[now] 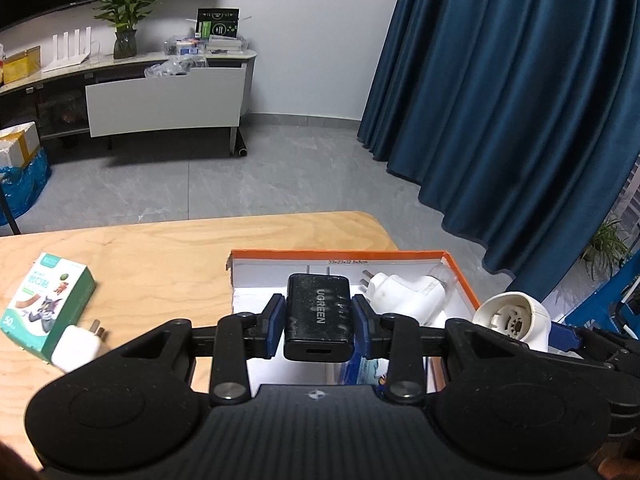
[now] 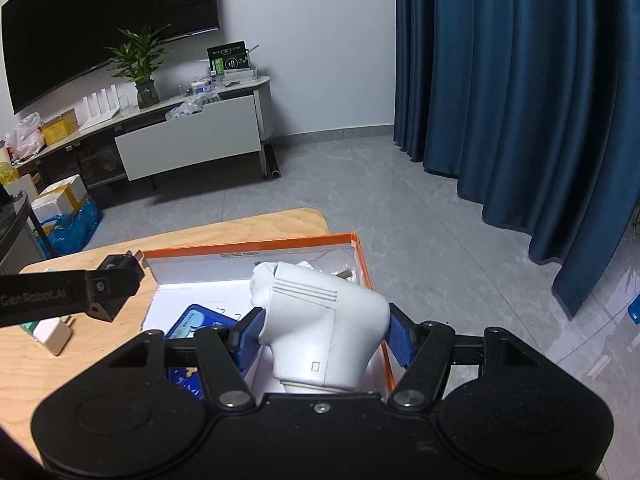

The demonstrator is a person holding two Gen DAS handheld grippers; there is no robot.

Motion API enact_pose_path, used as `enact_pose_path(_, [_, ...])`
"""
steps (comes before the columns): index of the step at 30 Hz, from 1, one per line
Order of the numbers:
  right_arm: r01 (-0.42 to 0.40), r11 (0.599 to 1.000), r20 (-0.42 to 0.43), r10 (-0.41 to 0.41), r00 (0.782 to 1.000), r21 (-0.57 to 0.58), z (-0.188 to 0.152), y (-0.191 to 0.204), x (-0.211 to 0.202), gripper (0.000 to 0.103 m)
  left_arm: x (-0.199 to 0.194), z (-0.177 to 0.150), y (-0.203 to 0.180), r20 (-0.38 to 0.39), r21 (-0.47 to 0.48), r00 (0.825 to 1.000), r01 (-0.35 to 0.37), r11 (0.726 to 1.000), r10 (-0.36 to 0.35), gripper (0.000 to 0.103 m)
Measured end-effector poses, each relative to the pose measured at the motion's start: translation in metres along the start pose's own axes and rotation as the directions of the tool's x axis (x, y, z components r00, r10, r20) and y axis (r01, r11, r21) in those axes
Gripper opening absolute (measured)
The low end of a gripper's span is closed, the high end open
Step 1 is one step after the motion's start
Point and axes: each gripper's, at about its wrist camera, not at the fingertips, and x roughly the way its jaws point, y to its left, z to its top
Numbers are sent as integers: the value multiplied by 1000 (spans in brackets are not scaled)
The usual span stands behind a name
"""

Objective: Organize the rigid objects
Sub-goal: 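Open both grippers to release the black charger and white plug device, then move both grippers back toward the bandage box and white square charger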

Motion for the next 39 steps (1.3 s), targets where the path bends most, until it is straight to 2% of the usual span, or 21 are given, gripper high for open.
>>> enact_pose_path(16, [12,1000,-17,-12,1000,-1,6,3,25,77,37,10,1,-74,9,997,17,1000,-16,37])
enact_pose_path(20, [20,1000,-1,-20,1000,-17,6,5,19,80,35,10,0,-77,12,996,39,999,-38,53])
enact_pose_path(26, [37,999,53,-37,998,5,10,3,-1,80,20,11,8,-66,-8,997,44,999,-45,64])
enact_pose_path(33, [-2,1000,83,4,997,-27,9,21,-23,82,-11,5,30,-45,-45,999,-18,999,16,77])
enact_pose_path(39, [-57,997,65,61,996,-59,4,52,-32,82,-43,-11,59,-41,-87,996,-87,992,84,87])
